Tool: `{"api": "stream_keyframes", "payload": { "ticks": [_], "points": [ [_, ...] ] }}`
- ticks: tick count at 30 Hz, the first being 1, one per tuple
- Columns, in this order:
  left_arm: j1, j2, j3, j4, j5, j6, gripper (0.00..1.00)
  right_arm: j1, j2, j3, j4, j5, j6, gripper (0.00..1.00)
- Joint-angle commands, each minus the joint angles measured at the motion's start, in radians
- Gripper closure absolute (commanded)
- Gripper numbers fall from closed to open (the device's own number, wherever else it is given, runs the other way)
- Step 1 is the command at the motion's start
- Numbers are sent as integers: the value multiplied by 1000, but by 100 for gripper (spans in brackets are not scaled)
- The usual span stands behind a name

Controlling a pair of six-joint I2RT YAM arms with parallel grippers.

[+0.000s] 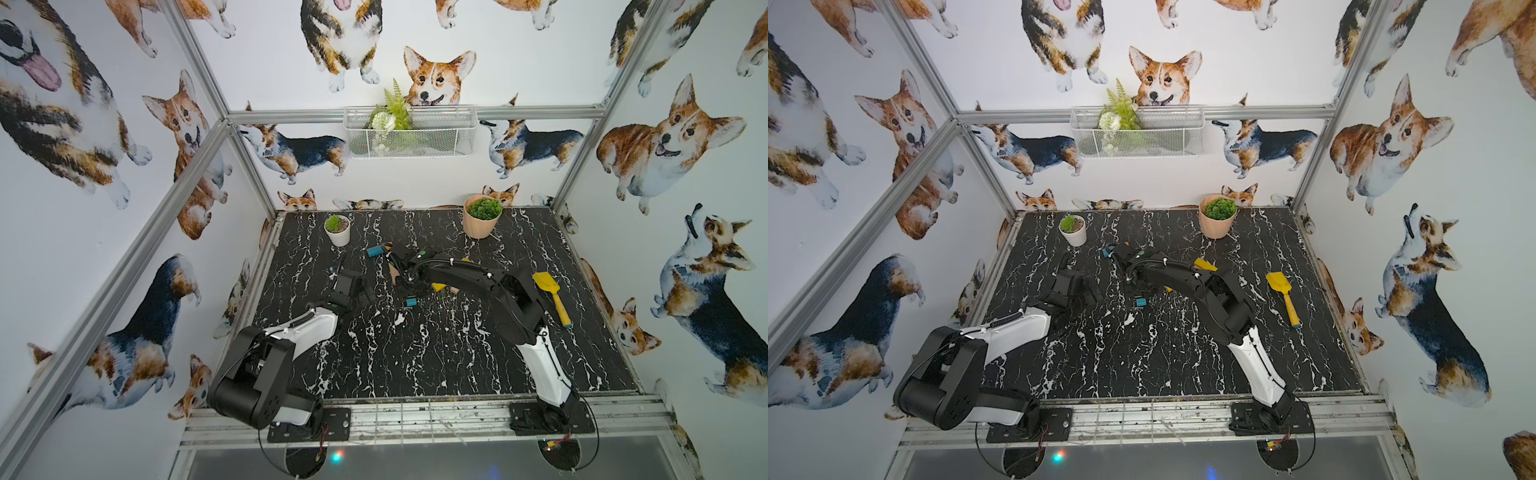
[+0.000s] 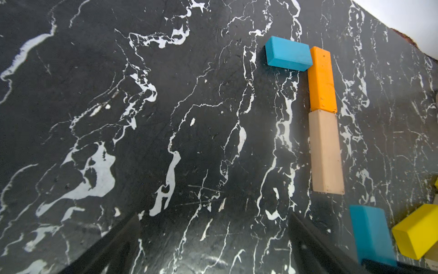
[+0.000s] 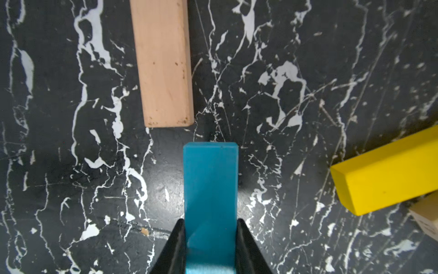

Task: Assemble a giraffe with building blocks
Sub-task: Assemble the building block at the center of the board.

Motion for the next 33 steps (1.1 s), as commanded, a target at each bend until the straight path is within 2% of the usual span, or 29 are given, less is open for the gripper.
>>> {"api": "stream_keyframes", "payload": {
  "ticks": [1,17,33],
  "points": [
    [3,-13,-3,35,8,-14,0,8,15,18,2,-24,45,92],
    [3,-11,-8,58,29,-3,0,30,64,50,-5,13,33,89],
    [4,-13,-6,57,30,3,0,30,98,76,-12,-2,22,87]
  ]
}}
